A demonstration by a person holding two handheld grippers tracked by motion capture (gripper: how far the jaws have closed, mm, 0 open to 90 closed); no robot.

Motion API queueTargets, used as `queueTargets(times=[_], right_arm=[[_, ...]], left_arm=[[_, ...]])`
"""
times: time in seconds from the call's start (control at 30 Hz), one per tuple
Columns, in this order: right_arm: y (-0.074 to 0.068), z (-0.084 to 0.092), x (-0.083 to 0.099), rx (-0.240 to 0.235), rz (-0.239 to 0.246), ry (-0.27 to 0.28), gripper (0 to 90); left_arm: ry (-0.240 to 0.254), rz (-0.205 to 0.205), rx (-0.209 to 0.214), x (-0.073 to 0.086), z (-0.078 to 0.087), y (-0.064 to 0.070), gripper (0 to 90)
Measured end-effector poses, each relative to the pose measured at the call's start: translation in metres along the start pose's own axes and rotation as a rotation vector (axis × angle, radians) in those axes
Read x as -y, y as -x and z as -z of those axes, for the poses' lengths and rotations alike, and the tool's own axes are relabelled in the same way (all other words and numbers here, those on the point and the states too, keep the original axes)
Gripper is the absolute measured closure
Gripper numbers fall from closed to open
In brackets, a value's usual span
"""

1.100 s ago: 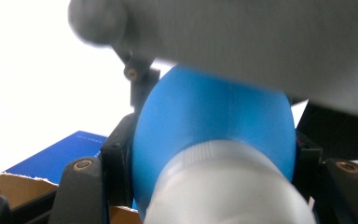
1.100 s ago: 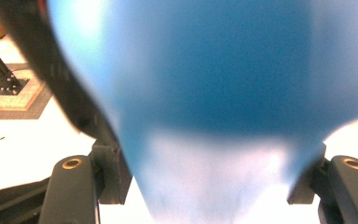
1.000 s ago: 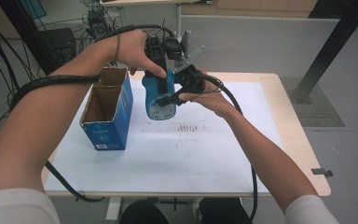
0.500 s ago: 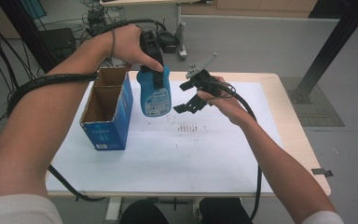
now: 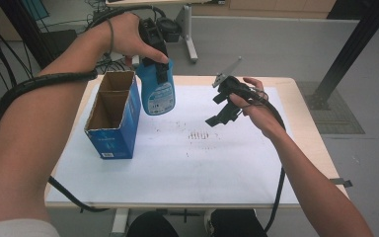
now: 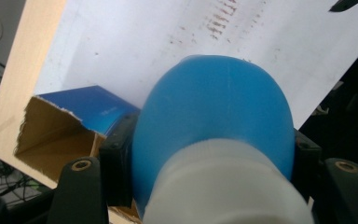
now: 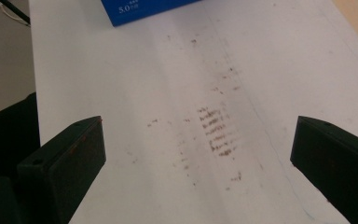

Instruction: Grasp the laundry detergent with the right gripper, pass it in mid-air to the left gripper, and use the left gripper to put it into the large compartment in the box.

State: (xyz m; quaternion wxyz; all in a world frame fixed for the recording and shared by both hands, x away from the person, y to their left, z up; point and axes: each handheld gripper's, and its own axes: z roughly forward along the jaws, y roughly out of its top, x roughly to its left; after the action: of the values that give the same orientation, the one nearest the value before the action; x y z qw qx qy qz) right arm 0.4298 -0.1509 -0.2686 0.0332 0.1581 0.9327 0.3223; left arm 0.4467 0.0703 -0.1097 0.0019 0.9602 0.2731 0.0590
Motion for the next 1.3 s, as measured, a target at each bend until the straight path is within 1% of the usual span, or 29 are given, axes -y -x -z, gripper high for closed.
queueTargets(times=[0.03, 0.1, 0.23, 0.3, 0.33, 0.37, 0.4, 0.47, 0.57, 0.63, 0.67, 0.7, 0.73, 0.77, 0.8, 0.87, 0.9, 0.93, 0.97, 1.07, 1.13, 1.17, 1.23, 1.3], right_arm=[[0.001, 0.003, 0.002, 0.005, -0.010, -0.008, 3.1], [0.001, 0.007, 0.007, 0.013, -0.026, -0.014, 3.1], [0.000, 0.016, 0.017, 0.030, -0.057, -0.032, 3.2], [0.000, 0.019, 0.021, 0.036, -0.070, -0.044, 3.2], [0.000, 0.021, 0.024, 0.042, -0.086, -0.048, 3.2], [0.000, 0.023, 0.026, 0.049, -0.089, -0.053, 3.3], [0.000, 0.025, 0.028, 0.056, -0.093, -0.061, 3.4], [-0.001, 0.028, 0.032, 0.070, -0.105, -0.071, 3.4], [-0.002, 0.034, 0.038, 0.076, -0.118, -0.083, 3.5], [-0.002, 0.037, 0.041, 0.080, -0.121, -0.084, 3.5], [-0.002, 0.039, 0.043, 0.082, -0.124, -0.085, 3.5], [-0.002, 0.040, 0.045, 0.084, -0.126, -0.085, 3.4], [-0.002, 0.042, 0.047, 0.084, -0.128, -0.087, 3.5], [-0.002, 0.043, 0.049, 0.082, -0.127, -0.089, 3.5], [-0.002, 0.044, 0.051, 0.079, -0.127, -0.093, 3.6], [-0.002, 0.046, 0.053, 0.082, -0.132, -0.097, 3.5], [-0.002, 0.048, 0.055, 0.085, -0.132, -0.100, 3.5], [-0.002, 0.049, 0.055, 0.085, -0.134, -0.103, 3.5], [-0.001, 0.050, 0.057, 0.086, -0.134, -0.104, 3.5], [-0.002, 0.054, 0.059, 0.092, -0.135, -0.104, 3.5], [-0.002, 0.056, 0.061, 0.095, -0.134, -0.109, 3.5], [-0.002, 0.057, 0.062, 0.097, -0.136, -0.113, 3.5], [-0.002, 0.058, 0.065, 0.099, -0.135, -0.120, 3.6], [-0.002, 0.059, 0.067, 0.104, -0.139, -0.129, 3.6]], left_arm=[[0.000, 0.008, -0.003, 0.000, 0.001, 0.000, 36.9], [0.000, 0.038, -0.011, 0.001, 0.005, -0.002, 36.9], [-0.002, 0.094, -0.038, 0.000, 0.016, -0.005, 36.8], [0.003, 0.134, -0.045, -0.001, 0.024, -0.008, 36.8], [0.004, 0.160, -0.044, -0.001, 0.028, -0.010, 36.8], [0.011, 0.196, -0.040, 0.000, 0.032, -0.012, 36.8], [0.022, 0.241, -0.036, 0.001, 0.037, -0.015, 36.8], [0.039, 0.301, -0.033, 0.003, 0.044, -0.020, 36.8], [0.036, 0.374, -0.037, 0.008, 0.056, -0.026, 36.8], [0.034, 0.431, -0.048, 0.013, 0.064, -0.031, 36.8], [0.031, 0.451, -0.056, 0.016, 0.069, -0.034, 36.8], [0.033, 0.483, -0.061, 0.019, 0.073, -0.037, 36.8], [0.043, 0.528, -0.069, 0.024, 0.079, -0.041, 36.8], [0.054, 0.564, -0.076, 0.028, 0.083, -0.044, 36.8], [0.062, 0.590, -0.080, 0.031, 0.087, -0.046, 36.8], [0.083, 0.677, -0.089, 0.042, 0.096, -0.053, 36.8], [0.090, 0.705, -0.092, 0.045, 0.098, -0.055, 36.7], [0.096, 0.749, -0.098, 0.050, 0.103, -0.058, 36.8], [0.099, 0.773, -0.104, 0.053, 0.105, -0.060, 36.8], [0.103, 0.862, -0.126, 0.066, 0.111, -0.068, 36.8], [0.105, 0.915, -0.133, 0.074, 0.113, -0.072, 36.8], [0.106, 0.951, -0.135, 0.080, 0.113, -0.075, 36.8], [0.112, 0.993, -0.137, 0.087, 0.112, -0.078, 36.8], [0.108, 1.031, -0.137, 0.094, 0.110, -0.082, 36.8]])
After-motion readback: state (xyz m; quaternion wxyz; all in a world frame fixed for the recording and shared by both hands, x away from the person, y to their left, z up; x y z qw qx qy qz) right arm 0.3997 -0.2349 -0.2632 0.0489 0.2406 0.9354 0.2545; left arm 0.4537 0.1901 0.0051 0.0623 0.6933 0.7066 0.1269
